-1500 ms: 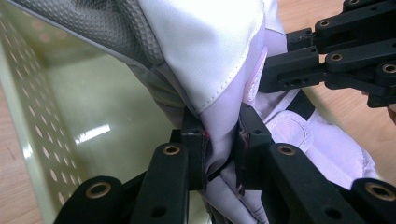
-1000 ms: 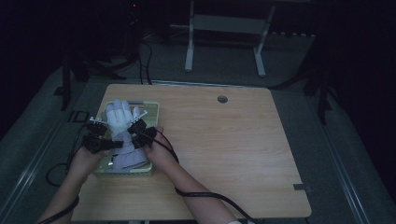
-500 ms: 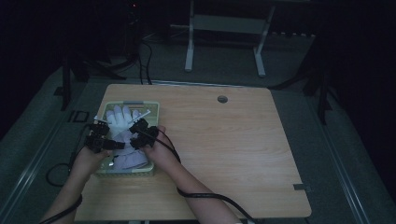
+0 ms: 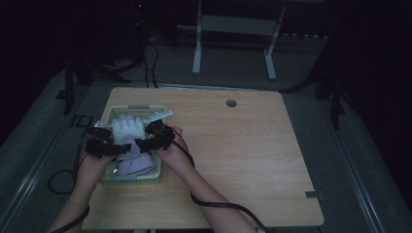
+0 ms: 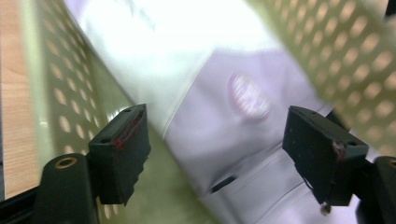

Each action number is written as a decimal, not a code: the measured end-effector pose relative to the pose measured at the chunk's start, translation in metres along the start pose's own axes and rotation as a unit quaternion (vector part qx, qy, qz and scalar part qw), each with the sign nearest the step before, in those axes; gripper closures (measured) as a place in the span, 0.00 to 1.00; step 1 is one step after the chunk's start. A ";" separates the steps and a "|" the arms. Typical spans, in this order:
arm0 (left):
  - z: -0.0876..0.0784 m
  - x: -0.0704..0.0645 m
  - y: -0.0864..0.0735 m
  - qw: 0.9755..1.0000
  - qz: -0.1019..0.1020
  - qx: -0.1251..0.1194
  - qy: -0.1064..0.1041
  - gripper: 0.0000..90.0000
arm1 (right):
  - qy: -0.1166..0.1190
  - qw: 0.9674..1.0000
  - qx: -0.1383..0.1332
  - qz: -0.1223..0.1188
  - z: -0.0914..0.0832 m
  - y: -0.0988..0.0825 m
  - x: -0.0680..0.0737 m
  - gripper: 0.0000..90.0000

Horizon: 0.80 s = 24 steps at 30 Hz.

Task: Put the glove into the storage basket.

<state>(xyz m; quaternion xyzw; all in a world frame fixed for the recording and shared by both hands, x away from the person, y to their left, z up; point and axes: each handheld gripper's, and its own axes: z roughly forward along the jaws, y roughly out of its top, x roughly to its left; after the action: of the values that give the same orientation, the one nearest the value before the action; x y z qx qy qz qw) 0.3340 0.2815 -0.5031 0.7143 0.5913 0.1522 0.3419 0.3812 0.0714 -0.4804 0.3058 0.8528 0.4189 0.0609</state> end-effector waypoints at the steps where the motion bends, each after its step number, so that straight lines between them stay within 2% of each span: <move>1: 0.000 0.000 0.000 1.000 0.000 0.000 0.000 0.19 | 0.000 1.000 0.000 0.000 0.000 0.000 0.000 0.28; 2: -0.004 -0.004 -0.002 1.000 0.009 -0.016 0.010 0.19 | 0.008 1.000 0.005 -0.002 -0.001 -0.001 -0.002 0.23; 3: -0.006 -0.008 -0.003 1.000 0.016 -0.024 0.008 0.12 | 0.006 1.000 -0.002 -0.008 -0.004 -0.003 -0.004 0.20; 4: -0.007 -0.010 -0.003 0.999 0.017 -0.029 0.008 0.10 | 0.007 1.000 -0.007 -0.018 -0.006 -0.004 -0.006 0.16; 6: -0.009 -0.016 -0.005 0.999 0.025 -0.043 0.005 0.09 | 0.002 1.000 0.000 -0.031 -0.007 -0.006 -0.009 0.16; 8: -0.010 -0.022 -0.007 0.998 0.031 -0.051 0.000 0.09 | 0.008 1.000 -0.009 -0.025 -0.012 -0.009 -0.013 0.16; 12: -0.016 -0.034 -0.009 0.997 0.037 -0.072 -0.008 0.09 | 0.001 1.000 -0.021 -0.021 -0.022 -0.013 -0.021 0.15; 17: -0.018 -0.048 -0.010 0.996 0.046 -0.075 -0.028 0.09 | -0.015 0.999 -0.023 -0.041 -0.035 -0.018 -0.029 0.15; 24: -0.018 -0.071 -0.013 0.993 0.058 -0.083 -0.058 0.09 | -0.023 0.998 -0.016 -0.049 -0.053 -0.033 -0.042 0.15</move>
<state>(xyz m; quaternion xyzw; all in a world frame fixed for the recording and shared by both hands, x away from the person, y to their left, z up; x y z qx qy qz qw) 0.2946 0.2203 -0.4854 0.7241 0.5135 0.1784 0.4245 0.3804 -0.0038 -0.4772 0.2724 0.8585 0.4216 0.1053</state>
